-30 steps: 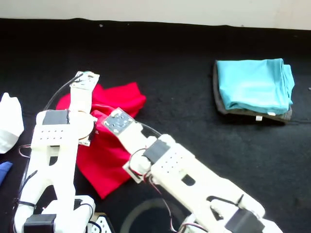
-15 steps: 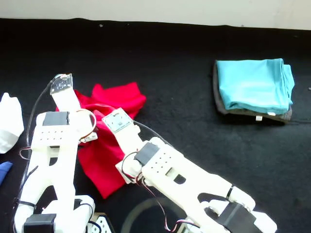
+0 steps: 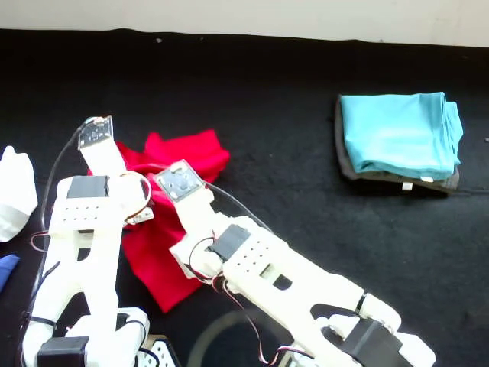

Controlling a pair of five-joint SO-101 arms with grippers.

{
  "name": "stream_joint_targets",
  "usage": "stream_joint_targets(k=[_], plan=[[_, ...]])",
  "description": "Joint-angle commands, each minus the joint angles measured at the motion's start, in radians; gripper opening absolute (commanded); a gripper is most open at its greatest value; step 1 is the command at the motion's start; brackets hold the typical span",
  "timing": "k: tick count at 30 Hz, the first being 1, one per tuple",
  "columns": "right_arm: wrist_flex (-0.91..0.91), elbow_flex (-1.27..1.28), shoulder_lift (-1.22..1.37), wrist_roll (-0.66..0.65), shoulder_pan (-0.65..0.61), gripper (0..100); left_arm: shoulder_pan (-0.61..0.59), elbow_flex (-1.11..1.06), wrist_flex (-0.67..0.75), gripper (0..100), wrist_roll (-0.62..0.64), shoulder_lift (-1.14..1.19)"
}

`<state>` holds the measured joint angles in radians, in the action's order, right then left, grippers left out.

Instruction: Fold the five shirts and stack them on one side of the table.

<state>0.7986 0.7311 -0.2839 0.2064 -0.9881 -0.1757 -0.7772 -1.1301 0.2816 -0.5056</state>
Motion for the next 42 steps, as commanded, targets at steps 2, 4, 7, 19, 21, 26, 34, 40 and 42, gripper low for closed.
stream_joint_targets(k=[2, 4, 7, 19, 21, 26, 34, 40, 42], plan=[[-0.013, -0.033, 0.062, 0.009, 0.005, 10.2, -0.012, 0.012, 0.011, 1, 0.009, -0.01], [-0.015, -0.041, 0.111, 0.009, 0.005, 12.4, -0.012, 0.012, 0.011, 1, 0.009, -0.01], [-0.015, -0.042, 0.179, 0.008, 0.005, 13.9, -0.012, 0.012, 0.011, 1, 0.009, -0.01], [-0.016, -0.044, 0.211, -0.104, 0.239, 0.6, -0.008, 0.015, 0.015, 1, 0.005, -0.01], [-0.016, -0.044, 0.2, -0.13, 0.309, 0.6, -0.005, 0.015, 0.011, 1, 0.005, -0.01], [-0.016, -0.044, 0.104, -0.236, 0.449, 0.6, -0.004, 0.015, 0.011, 1, 0.003, -0.01], [-0.01, -0.044, 0.004, -0.405, 0.59, 0.6, 0.142, 0.047, -0.052, 1, -0.074, -0.01], [-0.015, -0.044, -0.077, -0.511, 0.765, 0.6, 0.174, 0.013, -0.075, 1, -0.181, -0.004], [-0.015, -0.044, -0.113, -0.545, 0.82, 0.6, 0.176, -0.012, -0.077, 1, -0.245, -0.008]])
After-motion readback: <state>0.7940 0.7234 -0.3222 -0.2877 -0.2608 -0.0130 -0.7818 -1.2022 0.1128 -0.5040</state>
